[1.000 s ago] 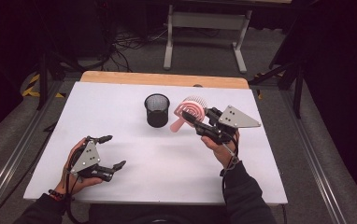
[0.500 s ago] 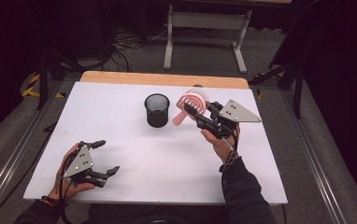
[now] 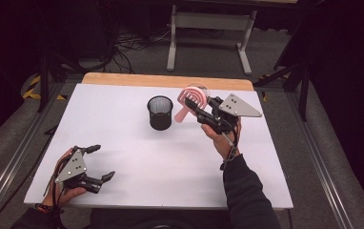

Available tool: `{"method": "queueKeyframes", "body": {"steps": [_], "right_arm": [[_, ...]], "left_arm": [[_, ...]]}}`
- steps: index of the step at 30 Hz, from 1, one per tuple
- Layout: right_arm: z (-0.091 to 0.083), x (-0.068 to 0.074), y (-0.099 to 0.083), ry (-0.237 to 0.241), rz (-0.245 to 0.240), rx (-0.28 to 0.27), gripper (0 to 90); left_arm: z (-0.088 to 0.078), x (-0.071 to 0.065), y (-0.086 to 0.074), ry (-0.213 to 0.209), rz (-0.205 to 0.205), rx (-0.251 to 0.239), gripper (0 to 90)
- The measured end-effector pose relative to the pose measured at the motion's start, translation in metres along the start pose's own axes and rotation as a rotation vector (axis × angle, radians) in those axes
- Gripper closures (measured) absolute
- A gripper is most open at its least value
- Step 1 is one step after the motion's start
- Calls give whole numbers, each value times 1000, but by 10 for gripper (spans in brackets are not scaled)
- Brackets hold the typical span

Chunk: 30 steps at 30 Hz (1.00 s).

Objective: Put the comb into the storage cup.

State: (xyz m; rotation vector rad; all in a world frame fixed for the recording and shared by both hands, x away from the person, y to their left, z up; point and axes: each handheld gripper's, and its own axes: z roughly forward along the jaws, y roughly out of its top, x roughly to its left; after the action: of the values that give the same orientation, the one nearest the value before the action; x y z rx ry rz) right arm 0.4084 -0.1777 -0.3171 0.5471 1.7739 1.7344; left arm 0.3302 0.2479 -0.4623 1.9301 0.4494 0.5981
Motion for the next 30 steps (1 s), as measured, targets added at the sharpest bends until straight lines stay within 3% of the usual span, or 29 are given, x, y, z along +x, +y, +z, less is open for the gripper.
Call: {"method": "queueKeyframes", "body": {"steps": [10, 30], "right_arm": [[13, -3, 6, -24, 0, -2, 629], [35, -9, 14, -43, 13, -12, 630]], "left_arm": [[-1, 3, -3, -12, -28, 0, 30], [-3, 3, -3, -9, -29, -10, 32]]}}
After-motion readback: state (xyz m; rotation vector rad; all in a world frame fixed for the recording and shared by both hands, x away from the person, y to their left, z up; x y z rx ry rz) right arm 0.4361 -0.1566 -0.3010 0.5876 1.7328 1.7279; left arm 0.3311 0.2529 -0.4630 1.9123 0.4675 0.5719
